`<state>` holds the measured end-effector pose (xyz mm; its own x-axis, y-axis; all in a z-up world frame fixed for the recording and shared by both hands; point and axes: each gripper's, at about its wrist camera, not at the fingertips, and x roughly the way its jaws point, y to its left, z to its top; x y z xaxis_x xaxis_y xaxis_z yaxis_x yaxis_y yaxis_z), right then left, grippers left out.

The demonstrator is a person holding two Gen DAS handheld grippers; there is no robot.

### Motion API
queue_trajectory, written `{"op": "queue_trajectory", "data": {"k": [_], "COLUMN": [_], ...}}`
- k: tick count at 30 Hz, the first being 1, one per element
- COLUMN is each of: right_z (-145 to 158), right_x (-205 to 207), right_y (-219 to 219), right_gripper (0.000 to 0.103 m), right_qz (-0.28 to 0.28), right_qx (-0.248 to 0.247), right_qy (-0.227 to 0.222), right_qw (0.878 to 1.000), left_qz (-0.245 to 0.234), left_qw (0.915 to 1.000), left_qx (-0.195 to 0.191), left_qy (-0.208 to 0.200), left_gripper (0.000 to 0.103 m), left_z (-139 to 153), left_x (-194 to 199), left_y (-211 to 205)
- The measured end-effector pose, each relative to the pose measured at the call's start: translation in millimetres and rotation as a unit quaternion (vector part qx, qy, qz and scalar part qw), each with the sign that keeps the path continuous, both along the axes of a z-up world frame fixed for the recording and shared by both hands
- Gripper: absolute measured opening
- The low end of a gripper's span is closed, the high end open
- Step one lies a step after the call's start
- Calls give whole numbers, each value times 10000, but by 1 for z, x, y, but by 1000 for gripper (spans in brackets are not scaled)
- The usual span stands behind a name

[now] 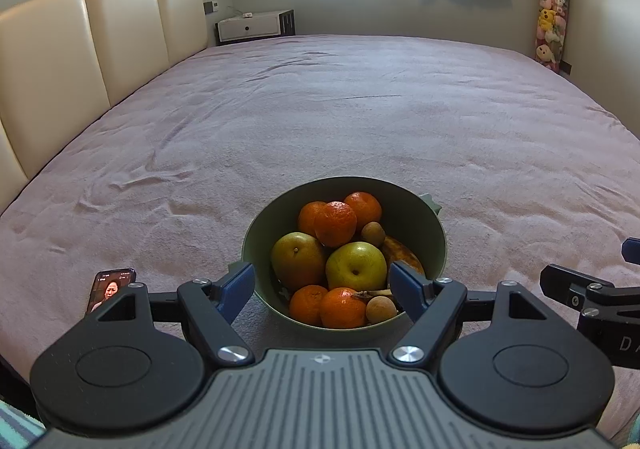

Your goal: Organize fruits

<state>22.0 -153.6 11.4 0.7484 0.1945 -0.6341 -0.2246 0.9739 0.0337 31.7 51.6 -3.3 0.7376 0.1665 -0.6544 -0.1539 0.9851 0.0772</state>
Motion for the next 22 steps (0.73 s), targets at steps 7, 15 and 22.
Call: {"op": "queue_trajectory", "data": {"k": [7,15,22], "right_z": [1,0,-3], "right_x": [0,0,1], "right_y": [-1,0,0], "right_gripper": [97,97,97], "right_qz": [6,17,21], "right_qx": [4,1,1], "right_qy": [2,10,45], "right_qw": [10000,10000,10000], "left_qz": [-1,-15,-91], "left_qw": [10000,10000,9999], "left_qx": [-6,20,6], "left_qy": [-8,-16,-93], "left_gripper": [90,90,90], "left_z": [0,1,2], "left_x": [0,0,-1], "left_y": [1,1,0]}}
